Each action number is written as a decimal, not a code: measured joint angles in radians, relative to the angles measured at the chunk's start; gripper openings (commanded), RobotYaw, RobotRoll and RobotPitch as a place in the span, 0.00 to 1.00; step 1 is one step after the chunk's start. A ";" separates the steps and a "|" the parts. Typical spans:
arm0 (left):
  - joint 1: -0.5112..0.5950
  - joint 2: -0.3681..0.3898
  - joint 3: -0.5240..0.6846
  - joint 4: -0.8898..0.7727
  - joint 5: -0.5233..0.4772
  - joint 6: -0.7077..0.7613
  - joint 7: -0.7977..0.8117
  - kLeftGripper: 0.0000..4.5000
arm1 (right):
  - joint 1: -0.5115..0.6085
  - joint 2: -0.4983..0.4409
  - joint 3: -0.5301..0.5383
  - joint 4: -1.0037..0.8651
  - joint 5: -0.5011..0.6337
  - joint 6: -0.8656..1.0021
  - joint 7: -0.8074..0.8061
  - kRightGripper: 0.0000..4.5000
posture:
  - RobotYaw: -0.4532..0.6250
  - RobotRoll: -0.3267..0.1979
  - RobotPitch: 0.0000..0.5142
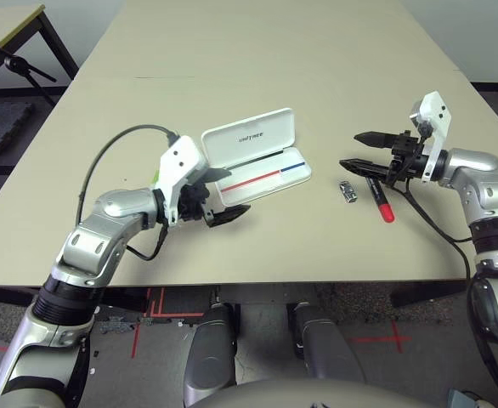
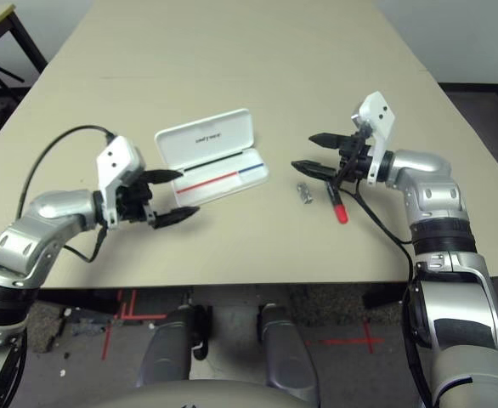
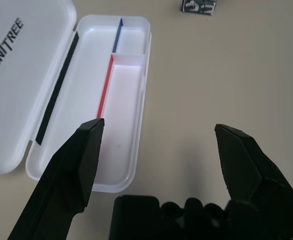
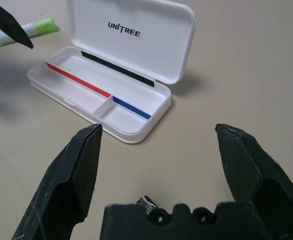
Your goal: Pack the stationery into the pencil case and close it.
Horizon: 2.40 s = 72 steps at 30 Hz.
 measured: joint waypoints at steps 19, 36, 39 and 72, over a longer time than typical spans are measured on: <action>-0.082 -0.011 -0.127 0.140 0.160 0.009 -0.048 0.99 | 0.057 0.005 0.003 -0.061 -0.003 0.015 -0.014 1.00 | 0.39 0.62 0.30; -0.129 0.021 -0.138 0.166 0.183 0.034 -0.154 0.00 | 0.054 0.009 0.005 -0.065 -0.012 0.011 -0.023 1.00 | 0.39 0.62 0.29; -0.132 0.037 -0.145 0.166 0.185 0.032 -0.183 0.00 | 0.054 0.009 0.006 -0.065 -0.012 0.011 -0.017 1.00 | 0.40 0.62 0.28; -0.026 0.194 -0.119 0.096 0.199 -0.210 -0.363 0.00 | 0.116 -0.007 0.086 -0.178 0.007 0.107 0.127 1.00 | 0.41 0.62 0.30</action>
